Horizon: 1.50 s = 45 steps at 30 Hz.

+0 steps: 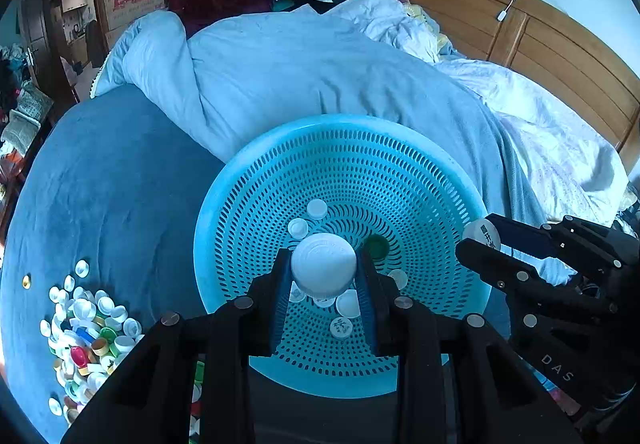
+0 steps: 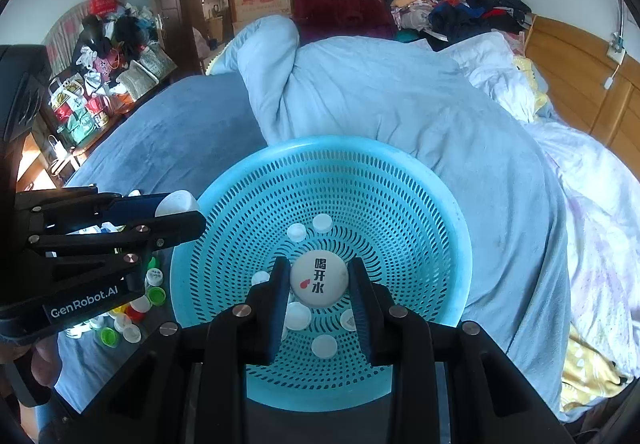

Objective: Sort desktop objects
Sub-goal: 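Carry both held caps over the teal basket, then open both grippers to drop the caps into the teal basket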

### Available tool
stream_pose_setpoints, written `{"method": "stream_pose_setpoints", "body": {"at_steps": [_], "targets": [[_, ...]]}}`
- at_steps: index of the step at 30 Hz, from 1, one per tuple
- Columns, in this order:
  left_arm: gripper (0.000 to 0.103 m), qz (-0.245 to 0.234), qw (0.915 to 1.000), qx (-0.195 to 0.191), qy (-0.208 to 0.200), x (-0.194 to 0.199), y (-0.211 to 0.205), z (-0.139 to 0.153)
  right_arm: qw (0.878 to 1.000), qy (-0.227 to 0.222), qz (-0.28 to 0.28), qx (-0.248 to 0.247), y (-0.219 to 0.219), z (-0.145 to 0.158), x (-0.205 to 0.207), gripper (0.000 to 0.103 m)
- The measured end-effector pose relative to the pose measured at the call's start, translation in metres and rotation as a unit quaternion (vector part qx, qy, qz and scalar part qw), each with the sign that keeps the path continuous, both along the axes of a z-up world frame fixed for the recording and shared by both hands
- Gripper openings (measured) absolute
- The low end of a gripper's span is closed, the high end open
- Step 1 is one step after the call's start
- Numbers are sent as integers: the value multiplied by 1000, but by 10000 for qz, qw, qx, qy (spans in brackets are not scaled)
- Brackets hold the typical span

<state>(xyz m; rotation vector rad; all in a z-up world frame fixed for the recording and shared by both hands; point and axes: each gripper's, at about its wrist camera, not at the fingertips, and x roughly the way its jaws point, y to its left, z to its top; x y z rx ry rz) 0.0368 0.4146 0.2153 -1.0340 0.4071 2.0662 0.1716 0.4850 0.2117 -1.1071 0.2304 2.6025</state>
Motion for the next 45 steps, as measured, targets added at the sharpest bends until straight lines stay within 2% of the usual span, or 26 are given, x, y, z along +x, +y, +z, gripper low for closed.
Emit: {"method": "stream_pose_setpoints", "body": {"at_steps": [25, 26, 27, 28, 29, 31, 32, 34, 37, 40, 42, 45], "targets": [[28, 2, 10000, -27, 4, -4, 3, -8, 10000, -7, 17, 8, 1, -5, -6, 32], [36, 56, 10000, 14, 47, -4, 3, -7, 10000, 10, 11, 32, 1, -5, -5, 37], [71, 113, 9999, 8, 84, -6, 2, -7, 10000, 45, -33, 78, 2, -4, -4, 48], [92, 280, 9994, -41, 205, -8, 0, -7, 9998, 86, -131, 154, 3, -3, -2, 69], [101, 431, 9988, -79, 226, -12, -1, -8, 9995, 142, -196, 212, 5, 0, 0, 77], [101, 474, 9987, 155, -50, -22, -8, -11, 9992, 263, -235, 183, 9, 4, 6, 90], [101, 494, 9984, 238, -103, -25, -11, -12, 9989, 323, -240, 222, 8, 7, 8, 92], [101, 606, 9975, 365, 40, -26, -20, -9, 9986, 434, -174, 265, 1, 13, 11, 92], [101, 711, 9955, 602, 180, -24, -46, -1, 9976, 634, -15, 263, -17, 20, 15, 93], [101, 1011, 9902, 771, 576, -22, -105, 2, 9961, 766, 417, 141, -61, 8, 20, 97], [101, 1527, 9823, 815, 709, -28, -164, -6, 9941, 596, 893, 144, -99, -18, 16, 100], [101, 2343, 9665, 809, 672, -37, -250, -26, 9866, 123, 1607, -238, -157, -74, 5, 100]]}}
